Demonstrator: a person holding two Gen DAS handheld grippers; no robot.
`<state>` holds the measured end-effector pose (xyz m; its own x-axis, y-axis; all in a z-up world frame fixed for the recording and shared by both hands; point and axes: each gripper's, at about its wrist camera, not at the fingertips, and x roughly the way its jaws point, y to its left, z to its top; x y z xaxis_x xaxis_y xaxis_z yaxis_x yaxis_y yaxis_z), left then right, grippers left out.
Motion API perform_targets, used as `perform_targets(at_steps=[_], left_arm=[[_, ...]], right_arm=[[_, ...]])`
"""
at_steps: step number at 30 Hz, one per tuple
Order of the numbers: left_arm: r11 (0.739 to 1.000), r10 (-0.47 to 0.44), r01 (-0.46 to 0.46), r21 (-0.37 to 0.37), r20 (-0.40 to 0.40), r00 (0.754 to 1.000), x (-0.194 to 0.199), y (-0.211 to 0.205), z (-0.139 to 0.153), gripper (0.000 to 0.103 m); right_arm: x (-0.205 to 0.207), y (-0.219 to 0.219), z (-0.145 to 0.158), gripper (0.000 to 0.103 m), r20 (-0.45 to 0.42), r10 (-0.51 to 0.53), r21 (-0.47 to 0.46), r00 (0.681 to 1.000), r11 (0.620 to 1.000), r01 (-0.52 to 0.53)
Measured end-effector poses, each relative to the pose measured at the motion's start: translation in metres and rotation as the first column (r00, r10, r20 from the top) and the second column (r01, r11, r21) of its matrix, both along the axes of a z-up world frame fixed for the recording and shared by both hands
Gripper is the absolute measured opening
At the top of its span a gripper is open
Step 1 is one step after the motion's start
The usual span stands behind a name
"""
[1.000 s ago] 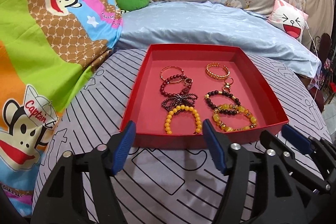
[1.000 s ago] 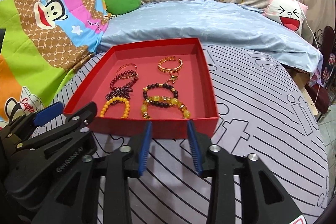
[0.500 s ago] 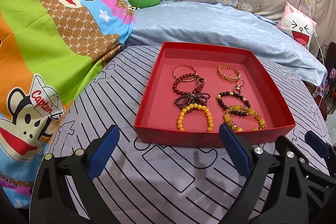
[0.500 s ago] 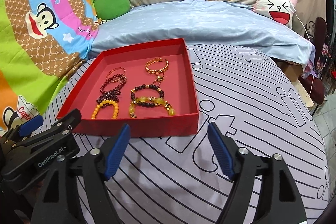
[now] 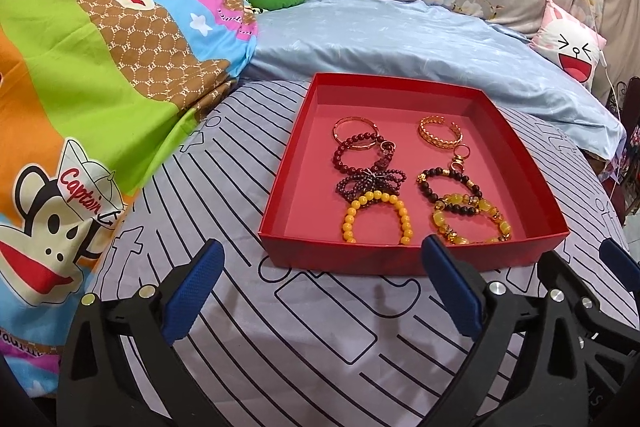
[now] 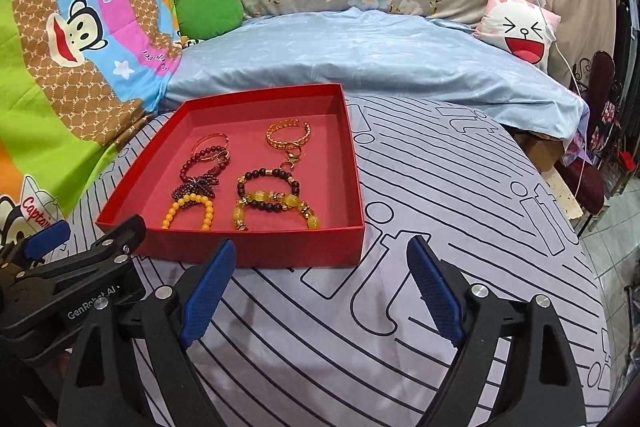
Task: Organize jewelry
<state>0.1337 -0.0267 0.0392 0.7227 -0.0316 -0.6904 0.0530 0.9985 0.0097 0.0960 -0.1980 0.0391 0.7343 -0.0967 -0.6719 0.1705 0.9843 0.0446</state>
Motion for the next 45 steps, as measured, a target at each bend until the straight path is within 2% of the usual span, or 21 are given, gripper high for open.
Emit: perform_targets(at_steps=[9,12,20,45], left_arm=[[1.000,0.004,-0.004,0.000,0.000,1.000,0.0001,0.0011,-0.0001,0.094],[1.000,0.009,-0.009,-0.007,0.002,1.000,0.0000,0.0029,-0.0002,0.094],[1.000,0.009,-0.009,-0.003,0.004,1.000,0.0006,0.0023,-0.0005,0.094],[1.000,0.010,-0.011,-0.024,-0.022,1.000,0.0029,0.0049,-0.0063,0.096]], right_arm=[[0.0022,-0.0044,-0.0053,0.087,-0.019,0.001,0.058,1.000,0.998,0.000],[-0.0009,-0.0071,-0.0050,0.096,0.007,-0.005,0.069,1.000,0.998,0.005],[-0.0025,-0.0035,-0.0025,0.096,0.031,-0.017,0.031,0.999,0.999,0.016],[-0.0006,-0.0047,-0.0065,0.096,0.009,-0.032,0.030,0.999,0.999,0.031]])
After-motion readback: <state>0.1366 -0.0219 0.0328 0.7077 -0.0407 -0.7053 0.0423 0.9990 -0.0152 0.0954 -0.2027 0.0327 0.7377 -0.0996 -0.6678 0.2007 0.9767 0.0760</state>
